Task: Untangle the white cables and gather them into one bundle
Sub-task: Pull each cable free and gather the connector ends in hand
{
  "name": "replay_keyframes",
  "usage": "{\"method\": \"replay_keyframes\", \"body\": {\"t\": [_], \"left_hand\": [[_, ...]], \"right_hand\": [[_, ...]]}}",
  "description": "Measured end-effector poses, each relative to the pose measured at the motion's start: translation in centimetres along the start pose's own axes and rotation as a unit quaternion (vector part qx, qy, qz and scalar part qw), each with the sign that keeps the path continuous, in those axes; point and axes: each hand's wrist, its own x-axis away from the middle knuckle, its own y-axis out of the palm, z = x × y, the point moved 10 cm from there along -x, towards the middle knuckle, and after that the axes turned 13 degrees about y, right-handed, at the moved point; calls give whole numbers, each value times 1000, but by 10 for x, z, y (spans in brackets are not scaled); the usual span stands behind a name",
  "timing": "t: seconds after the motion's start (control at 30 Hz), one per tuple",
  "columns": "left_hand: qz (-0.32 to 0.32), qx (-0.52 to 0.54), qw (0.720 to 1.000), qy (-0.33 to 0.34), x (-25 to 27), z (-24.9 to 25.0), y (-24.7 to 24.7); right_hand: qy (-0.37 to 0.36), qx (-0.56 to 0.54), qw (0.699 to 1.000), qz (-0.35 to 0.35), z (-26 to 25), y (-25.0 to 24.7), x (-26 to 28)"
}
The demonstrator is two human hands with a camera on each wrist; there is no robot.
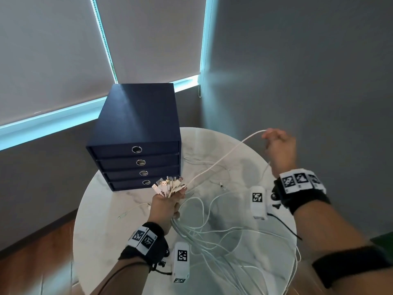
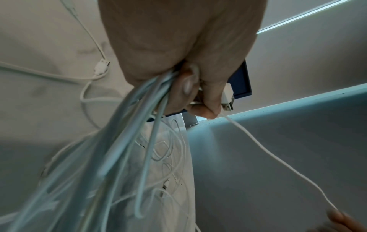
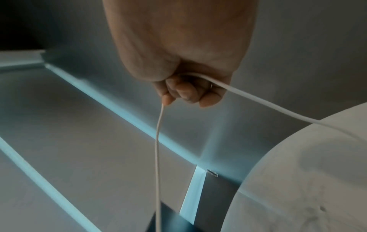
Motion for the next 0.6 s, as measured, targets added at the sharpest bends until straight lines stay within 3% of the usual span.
{"method": "replay_keyframes", "body": {"t": [0.1,0.33,0.47,0.6], "left_hand": [[12,-11,1000,-6,-4,-6,-5],[18,-24,999,-11,-8,-15,-11],[20,-20,1000,-2,-6,-11,-9],[-4,-27,1000,13,-2,-1,8]], "right_hand": [[47,-109,990,72,-2,-45,-21],[73,-169,962,200,0,-123,-41],[57,-26,970,236,1,-139,-48],[31,257,953,156,24,-89,-28]]}}
